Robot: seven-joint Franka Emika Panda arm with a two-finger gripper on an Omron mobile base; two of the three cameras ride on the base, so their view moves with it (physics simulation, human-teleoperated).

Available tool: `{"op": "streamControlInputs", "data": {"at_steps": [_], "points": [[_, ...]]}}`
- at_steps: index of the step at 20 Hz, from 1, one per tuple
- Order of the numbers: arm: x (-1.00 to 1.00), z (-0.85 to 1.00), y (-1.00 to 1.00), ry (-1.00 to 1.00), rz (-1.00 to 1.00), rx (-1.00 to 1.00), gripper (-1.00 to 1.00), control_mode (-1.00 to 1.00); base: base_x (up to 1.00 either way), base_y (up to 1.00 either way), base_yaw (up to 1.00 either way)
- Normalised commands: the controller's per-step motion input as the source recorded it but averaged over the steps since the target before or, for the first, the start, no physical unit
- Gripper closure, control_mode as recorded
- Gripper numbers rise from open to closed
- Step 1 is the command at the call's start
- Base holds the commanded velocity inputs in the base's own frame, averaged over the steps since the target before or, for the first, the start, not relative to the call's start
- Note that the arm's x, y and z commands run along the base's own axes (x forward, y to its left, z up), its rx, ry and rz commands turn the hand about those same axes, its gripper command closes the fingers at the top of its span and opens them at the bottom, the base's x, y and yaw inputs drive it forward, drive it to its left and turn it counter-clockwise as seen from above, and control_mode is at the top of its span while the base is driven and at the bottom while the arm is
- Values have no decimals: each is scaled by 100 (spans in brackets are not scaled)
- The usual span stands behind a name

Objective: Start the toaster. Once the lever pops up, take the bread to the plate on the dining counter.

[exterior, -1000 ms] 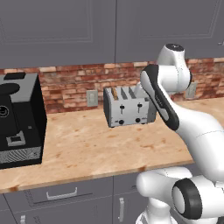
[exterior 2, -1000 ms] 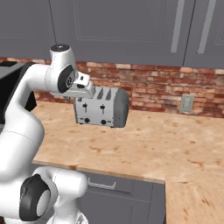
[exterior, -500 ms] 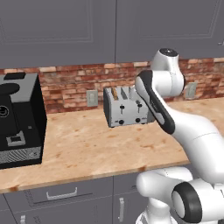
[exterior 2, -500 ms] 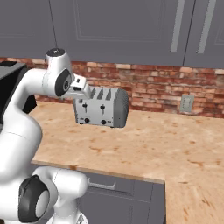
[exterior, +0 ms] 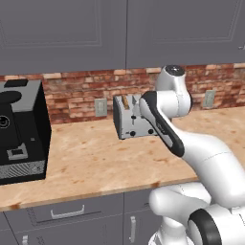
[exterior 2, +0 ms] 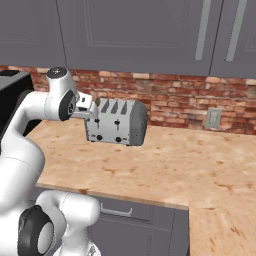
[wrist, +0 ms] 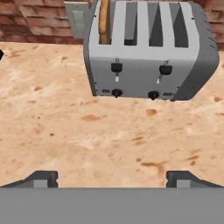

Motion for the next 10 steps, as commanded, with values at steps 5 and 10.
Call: {"op": "streamControlInputs", "data": {"at_steps": [5,10], "points": [[20,-10,9,0,0,0,-100,-100,0,0,0],[28,-9,9,0,0,0,-100,-100,0,0,0]]}}
